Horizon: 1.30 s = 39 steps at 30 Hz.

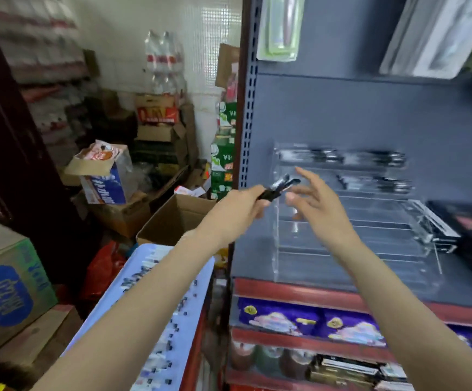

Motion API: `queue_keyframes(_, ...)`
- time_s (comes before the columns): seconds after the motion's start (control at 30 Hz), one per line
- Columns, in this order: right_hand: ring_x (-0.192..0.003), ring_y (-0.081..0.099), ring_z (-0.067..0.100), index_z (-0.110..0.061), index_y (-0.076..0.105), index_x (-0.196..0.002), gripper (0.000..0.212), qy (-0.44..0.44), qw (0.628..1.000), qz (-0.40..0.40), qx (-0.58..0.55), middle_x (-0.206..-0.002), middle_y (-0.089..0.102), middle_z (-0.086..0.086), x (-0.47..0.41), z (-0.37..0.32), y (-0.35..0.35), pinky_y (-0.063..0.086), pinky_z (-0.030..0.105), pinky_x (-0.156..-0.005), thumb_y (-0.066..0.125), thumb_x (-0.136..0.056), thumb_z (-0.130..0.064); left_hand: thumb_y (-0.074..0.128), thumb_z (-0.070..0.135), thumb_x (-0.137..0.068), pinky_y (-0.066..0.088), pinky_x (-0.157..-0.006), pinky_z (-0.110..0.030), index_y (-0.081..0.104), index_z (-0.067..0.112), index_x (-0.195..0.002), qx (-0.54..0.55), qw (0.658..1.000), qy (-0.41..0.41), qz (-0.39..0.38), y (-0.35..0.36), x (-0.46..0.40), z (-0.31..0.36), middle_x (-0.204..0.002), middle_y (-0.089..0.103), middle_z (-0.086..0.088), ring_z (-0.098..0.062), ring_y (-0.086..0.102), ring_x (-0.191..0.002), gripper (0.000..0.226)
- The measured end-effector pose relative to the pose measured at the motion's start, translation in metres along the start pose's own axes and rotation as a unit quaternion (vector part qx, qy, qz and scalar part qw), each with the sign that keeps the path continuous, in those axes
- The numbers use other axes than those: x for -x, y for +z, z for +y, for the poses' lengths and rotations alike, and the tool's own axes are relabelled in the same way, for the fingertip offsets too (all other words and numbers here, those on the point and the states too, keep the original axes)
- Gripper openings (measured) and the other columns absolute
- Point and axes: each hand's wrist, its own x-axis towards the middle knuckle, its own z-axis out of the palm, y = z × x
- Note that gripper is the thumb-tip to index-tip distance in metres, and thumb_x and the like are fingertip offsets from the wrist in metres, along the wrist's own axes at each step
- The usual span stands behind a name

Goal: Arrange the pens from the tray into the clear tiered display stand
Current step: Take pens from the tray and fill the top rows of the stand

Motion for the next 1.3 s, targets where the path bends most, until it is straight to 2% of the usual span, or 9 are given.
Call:
queue_keyframes(0.1, -0.067, 0.065, 0.003, -0.014, 0.059, -0.093, 0.016, -0.018, 1.000, -0.011, -0.019, -0.084, 0.060, 0.005, -0.017, 0.000, -0.045, 0.050, 0.010, -0.062, 0.056, -0.089, 0.001, 0.040, 0.031, -0.099, 0.045, -0.067, -0.040, 0.049, 0.015, -0.091, -0.069, 0.997, 0.015, -0.013, 0.013, -0.034, 0.026, -0.080, 0.060, -0.005, -0.025, 0.055, -0.073, 0.019)
queue_keyframes(0.2, -0.056, 0.065, 0.001, -0.006, 0.056, -0.074, 0.018, -0.009, 0.999, -0.035, -0.030, -0.075, 0.059, 0.009, -0.034, 0.015, -0.087, 0.050, 0.009, -0.060, 0.059, -0.084, 0.009, 0.044, 0.029, -0.098, 0.046, -0.072, -0.042, 0.047, 0.023, -0.086, -0.075, 0.997, 0.026, -0.013, 0.029, -0.064, 0.047, -0.082, 0.058, -0.004, -0.024, 0.053, -0.077, 0.014)
queue_keyframes(0.4, -0.076, 0.069, 0.016, -0.021, 0.066, -0.072, 0.024, -0.011, 0.997, 0.079, 0.015, -0.074, 0.070, 0.000, -0.074, 0.047, -0.138, 0.052, 0.023, -0.078, 0.066, -0.081, 0.001, 0.042, 0.027, -0.098, 0.043, -0.074, -0.038, 0.059, 0.012, -0.116, -0.081, 0.987, -0.027, 0.139, 0.033, -0.094, 0.047, -0.089, 0.053, -0.007, -0.026, 0.051, -0.085, 0.029)
queue_keyframes(0.5, -0.084, 0.069, 0.020, -0.026, 0.066, -0.070, 0.025, -0.002, 0.995, 0.086, 0.047, -0.076, 0.071, -0.002, -0.095, 0.061, -0.140, 0.051, 0.030, -0.085, 0.068, -0.080, -0.003, 0.040, 0.025, -0.099, 0.046, -0.077, -0.042, 0.055, 0.014, -0.124, -0.097, 0.985, -0.046, 0.134, 0.031, -0.100, 0.046, -0.092, 0.055, -0.011, -0.027, 0.054, -0.085, 0.031)
queue_keyframes(0.67, -0.067, 0.057, 0.001, -0.011, 0.074, -0.090, 0.010, -0.013, 0.981, 0.049, 0.185, -0.082, 0.067, -0.001, -0.121, 0.072, -0.123, 0.039, -0.002, -0.062, 0.068, -0.082, -0.008, 0.033, 0.016, -0.101, 0.042, -0.078, -0.038, 0.039, 0.014, -0.141, -0.098, 0.989, -0.054, 0.098, 0.027, -0.113, 0.039, -0.094, 0.045, -0.009, -0.024, 0.047, -0.086, 0.040)
queue_keyframes(0.77, -0.068, 0.052, 0.006, -0.009, 0.075, -0.093, 0.012, -0.063, 0.959, 0.023, 0.276, -0.084, 0.062, 0.000, -0.133, 0.075, -0.115, 0.034, -0.003, -0.063, 0.069, -0.083, -0.010, 0.038, 0.012, -0.099, 0.039, -0.075, -0.027, 0.044, 0.013, -0.137, -0.070, 0.991, -0.042, 0.108, 0.026, -0.114, 0.035, -0.098, 0.054, -0.009, -0.020, 0.050, -0.087, 0.038)
queue_keyframes(0.87, -0.085, 0.055, 0.016, -0.011, 0.075, -0.092, 0.011, -0.068, 0.937, 0.003, 0.343, -0.087, 0.056, 0.000, -0.143, 0.081, -0.111, 0.040, 0.016, -0.078, 0.070, -0.082, -0.013, 0.049, 0.014, -0.095, 0.044, -0.074, -0.012, 0.054, 0.013, -0.115, -0.019, 0.991, -0.056, 0.117, 0.025, -0.115, 0.029, -0.101, 0.065, -0.003, -0.013, 0.058, -0.088, 0.020)
queue_keyframes(1.0, -0.081, 0.060, 0.020, -0.012, 0.075, -0.082, 0.004, -0.041, 0.925, -0.015, 0.378, -0.079, 0.061, 0.002, -0.148, 0.079, -0.112, 0.049, 0.030, -0.080, 0.073, -0.079, -0.013, 0.057, 0.015, -0.091, 0.036, -0.073, 0.000, 0.057, 0.013, -0.103, 0.005, 0.992, -0.057, 0.111, 0.025, -0.118, 0.020, -0.097, 0.065, 0.000, -0.008, 0.058, -0.089, 0.012)
queue_keyframes(1.3, -0.091, 0.063, 0.014, -0.008, 0.073, -0.097, 0.015, 0.006, 0.944, -0.066, 0.322, -0.100, 0.071, 0.007, -0.150, 0.070, -0.110, 0.039, 0.010, -0.075, 0.069, -0.082, -0.008, 0.058, 0.014, -0.091, 0.036, -0.072, 0.004, 0.061, 0.012, -0.103, 0.009, 0.995, -0.047, 0.091, 0.029, -0.124, 0.020, -0.093, 0.060, 0.005, -0.006, 0.055, -0.089, 0.013)
